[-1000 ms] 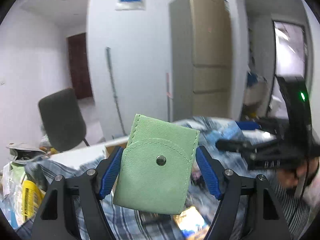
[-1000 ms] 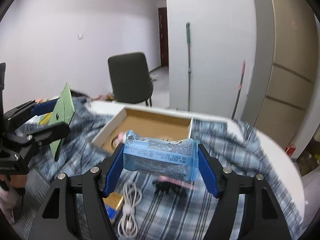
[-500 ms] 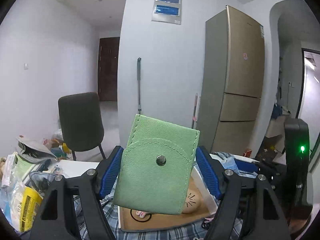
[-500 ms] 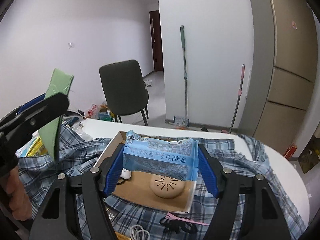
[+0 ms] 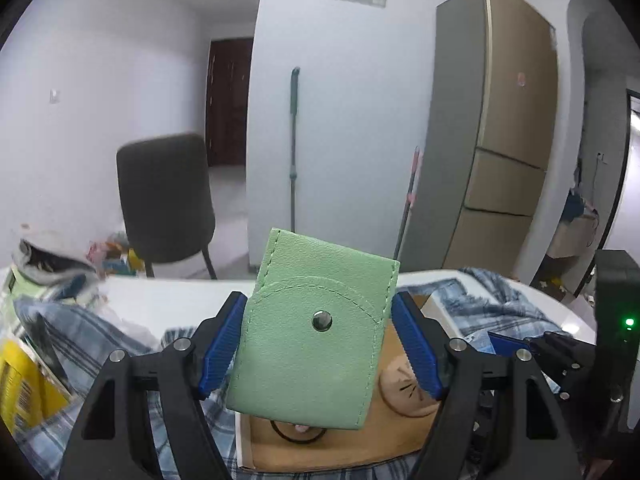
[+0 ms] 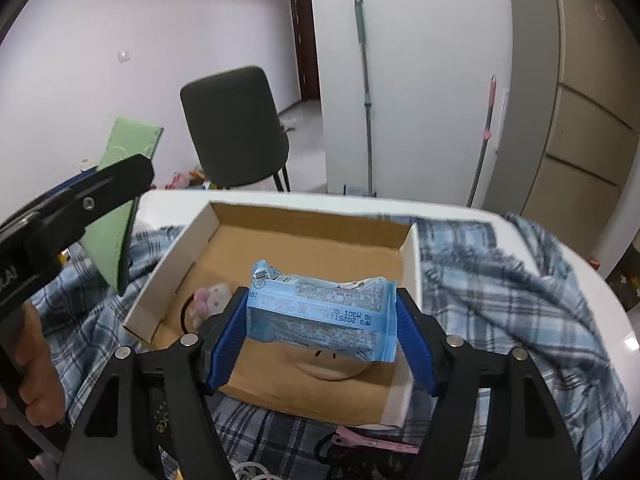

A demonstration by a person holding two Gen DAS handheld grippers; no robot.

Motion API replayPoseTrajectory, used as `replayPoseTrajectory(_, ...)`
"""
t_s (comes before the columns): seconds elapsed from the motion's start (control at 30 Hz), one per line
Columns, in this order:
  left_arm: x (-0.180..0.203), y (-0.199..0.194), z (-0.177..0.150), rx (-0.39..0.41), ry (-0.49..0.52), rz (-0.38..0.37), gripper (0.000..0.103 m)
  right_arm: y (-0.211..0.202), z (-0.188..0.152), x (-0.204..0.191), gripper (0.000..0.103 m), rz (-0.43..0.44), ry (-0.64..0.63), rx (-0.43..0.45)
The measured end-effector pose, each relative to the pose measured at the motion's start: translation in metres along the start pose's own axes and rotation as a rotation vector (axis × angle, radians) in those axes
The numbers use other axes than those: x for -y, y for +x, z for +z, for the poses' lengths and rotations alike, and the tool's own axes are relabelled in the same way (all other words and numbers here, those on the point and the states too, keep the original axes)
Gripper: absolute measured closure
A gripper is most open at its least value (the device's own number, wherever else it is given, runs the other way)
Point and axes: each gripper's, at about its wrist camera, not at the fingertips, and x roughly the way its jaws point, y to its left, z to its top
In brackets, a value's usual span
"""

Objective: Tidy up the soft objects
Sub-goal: 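Lower the pouch and wipes into the box and open both tools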

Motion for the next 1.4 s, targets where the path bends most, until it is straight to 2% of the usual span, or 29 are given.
replayPoseTrajectory(0.27,-0.002,0.025,-0.022,-0.06,0.019,0.026,0.027,0.027,-0.013,0.001,0.034,0.049,0.0,-0.097)
replayPoseTrajectory(0.37,-0.005,0.028,-0.025,-0.069,0.014,0.025,0.027,0.032,-0.015,0.0,0.029,0.038,-0.018,-0.103)
replayPoseTrajectory(0.5,-0.007,0.028,-0.027,-0.073,0.013,0.028,0.027,0.033,-0.017,0.0,0.016,0.028,-0.011,-0.103)
replayPoseTrajectory(0.7,-0.008,0.033,-0.029,-0.112,-0.001,-0.01,0.026,0.029,-0.014,0.008,0.015,0.016,0.021,-0.089)
replayPoseTrajectory(0.87,-0.007,0.042,-0.035,-0.155,-0.004,-0.008,0.018,0.029,-0.013,0.014,0.015,0.007,0.028,-0.09)
replayPoseTrajectory(1.13,-0.006,0.028,-0.028,-0.117,-0.019,-0.003,0.018,0.009,-0.001,0.015,0.015,0.004,0.033,-0.045)
replayPoseTrajectory(1.27,0.0,0.007,-0.012,-0.07,0.002,0.014,0.018,-0.016,0.011,0.012,0.015,0.005,0.02,0.006)
replayPoseTrajectory(1.4,0.006,-0.03,0.007,0.002,0.015,0.015,0.018,-0.048,0.018,0.007,0.015,0.004,-0.004,0.065)
